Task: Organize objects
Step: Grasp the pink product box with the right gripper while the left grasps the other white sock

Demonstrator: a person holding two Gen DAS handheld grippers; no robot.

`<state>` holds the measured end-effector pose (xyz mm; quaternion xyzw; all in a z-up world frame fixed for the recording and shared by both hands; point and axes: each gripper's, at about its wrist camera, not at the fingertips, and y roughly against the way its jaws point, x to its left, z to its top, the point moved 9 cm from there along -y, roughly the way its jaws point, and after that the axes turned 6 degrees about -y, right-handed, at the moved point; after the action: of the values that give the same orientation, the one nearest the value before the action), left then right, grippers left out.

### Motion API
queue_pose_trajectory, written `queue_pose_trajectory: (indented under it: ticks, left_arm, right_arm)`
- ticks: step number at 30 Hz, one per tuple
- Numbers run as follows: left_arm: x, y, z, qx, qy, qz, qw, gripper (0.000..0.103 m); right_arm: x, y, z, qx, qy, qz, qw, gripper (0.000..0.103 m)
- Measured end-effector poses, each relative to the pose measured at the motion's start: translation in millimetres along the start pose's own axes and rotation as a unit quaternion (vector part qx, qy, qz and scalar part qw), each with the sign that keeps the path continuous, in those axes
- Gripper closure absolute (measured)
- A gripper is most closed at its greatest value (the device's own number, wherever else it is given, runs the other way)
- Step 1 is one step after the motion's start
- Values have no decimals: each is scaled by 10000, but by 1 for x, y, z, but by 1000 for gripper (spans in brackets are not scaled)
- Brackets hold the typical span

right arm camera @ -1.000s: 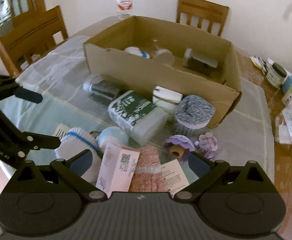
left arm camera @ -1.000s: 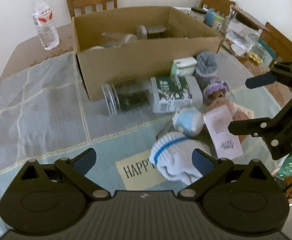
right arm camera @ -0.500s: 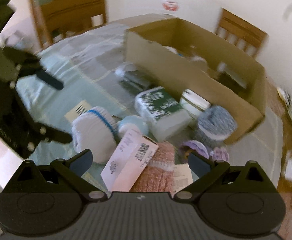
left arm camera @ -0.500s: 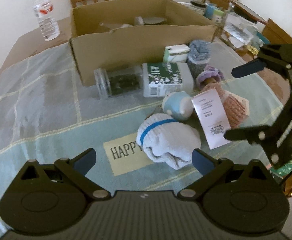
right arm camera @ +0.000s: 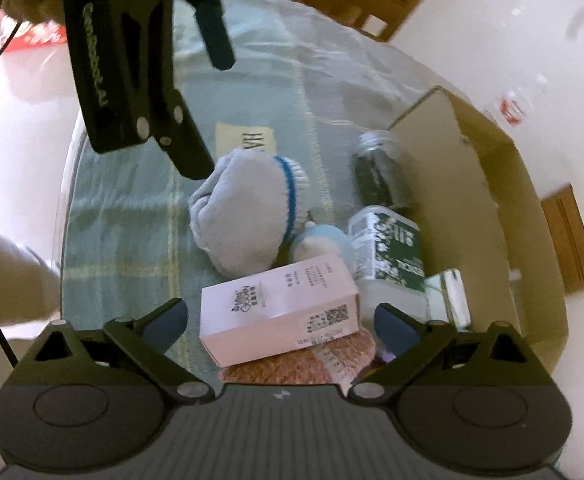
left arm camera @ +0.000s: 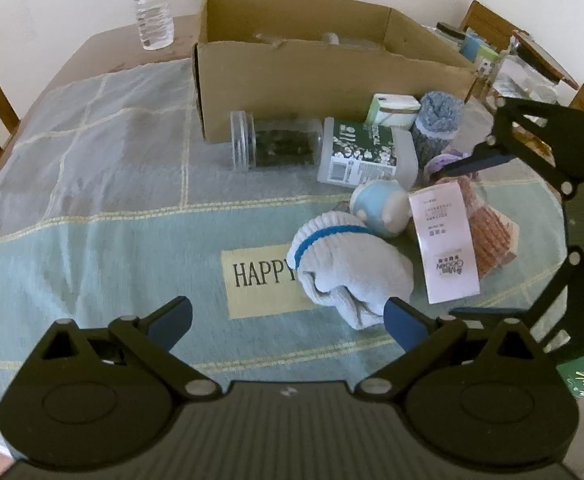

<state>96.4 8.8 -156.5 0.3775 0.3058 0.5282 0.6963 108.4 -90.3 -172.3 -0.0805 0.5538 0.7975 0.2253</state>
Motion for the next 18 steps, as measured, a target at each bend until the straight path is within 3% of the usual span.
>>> queue_pose_trajectory:
  ticks: [4,18]
  left_arm:
    - [-5,-1,-3,39,-66,1,10000,2]
    - [-34,-17,9,-57,-1007,-56,9949,2]
  right_arm:
    - [1,-6,1,-18,187,45,9998,15]
    - [-27,16,8,-117,-717,95,9973,15]
